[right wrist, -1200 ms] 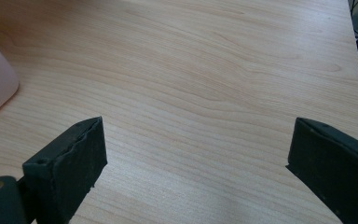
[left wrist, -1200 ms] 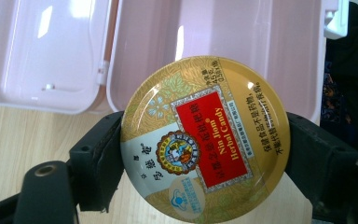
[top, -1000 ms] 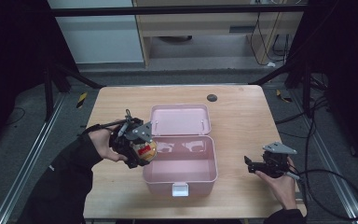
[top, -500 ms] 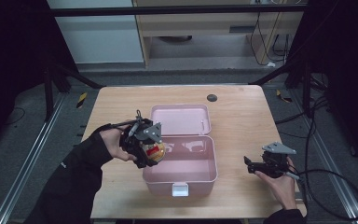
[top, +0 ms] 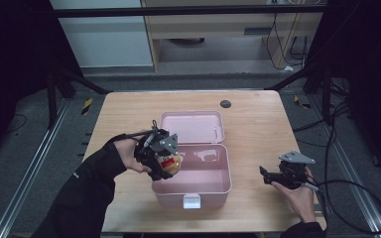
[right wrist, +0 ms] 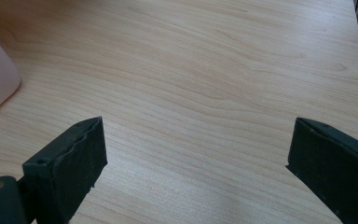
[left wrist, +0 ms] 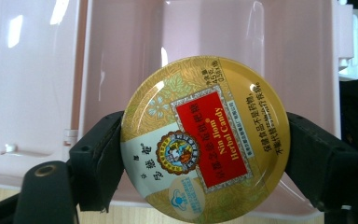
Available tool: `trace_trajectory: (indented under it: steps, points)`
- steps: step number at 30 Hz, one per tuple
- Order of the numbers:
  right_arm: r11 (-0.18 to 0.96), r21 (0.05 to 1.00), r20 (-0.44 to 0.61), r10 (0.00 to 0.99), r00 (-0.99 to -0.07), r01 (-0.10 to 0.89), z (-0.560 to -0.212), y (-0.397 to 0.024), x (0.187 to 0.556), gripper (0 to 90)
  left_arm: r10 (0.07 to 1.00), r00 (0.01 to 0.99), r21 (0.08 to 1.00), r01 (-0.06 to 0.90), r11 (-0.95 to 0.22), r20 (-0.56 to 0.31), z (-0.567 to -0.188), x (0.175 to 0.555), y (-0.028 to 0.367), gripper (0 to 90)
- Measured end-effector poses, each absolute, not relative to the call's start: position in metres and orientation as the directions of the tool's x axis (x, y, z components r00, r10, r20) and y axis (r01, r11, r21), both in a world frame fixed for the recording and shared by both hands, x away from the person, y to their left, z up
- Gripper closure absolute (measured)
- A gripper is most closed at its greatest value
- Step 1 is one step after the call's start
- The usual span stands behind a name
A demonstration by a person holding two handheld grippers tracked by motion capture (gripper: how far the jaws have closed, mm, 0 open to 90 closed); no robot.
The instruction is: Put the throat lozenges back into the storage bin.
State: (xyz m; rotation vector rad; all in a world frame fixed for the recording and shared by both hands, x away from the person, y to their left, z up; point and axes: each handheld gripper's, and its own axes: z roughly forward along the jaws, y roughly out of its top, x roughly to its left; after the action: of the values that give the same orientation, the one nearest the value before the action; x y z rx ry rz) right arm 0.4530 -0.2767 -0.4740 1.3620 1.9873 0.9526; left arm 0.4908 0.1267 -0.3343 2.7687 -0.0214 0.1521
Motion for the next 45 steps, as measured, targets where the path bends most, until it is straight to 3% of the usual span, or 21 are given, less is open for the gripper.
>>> trace_trajectory:
  steps: [45]
  points:
    - [0.259,0.788,-0.057,0.934,-0.352,0.559,-0.477,-0.275,0.454,4.4,0.012,0.999,0.307,0.001,-0.952,0.036,-0.396,0.497,0.126,19.2]
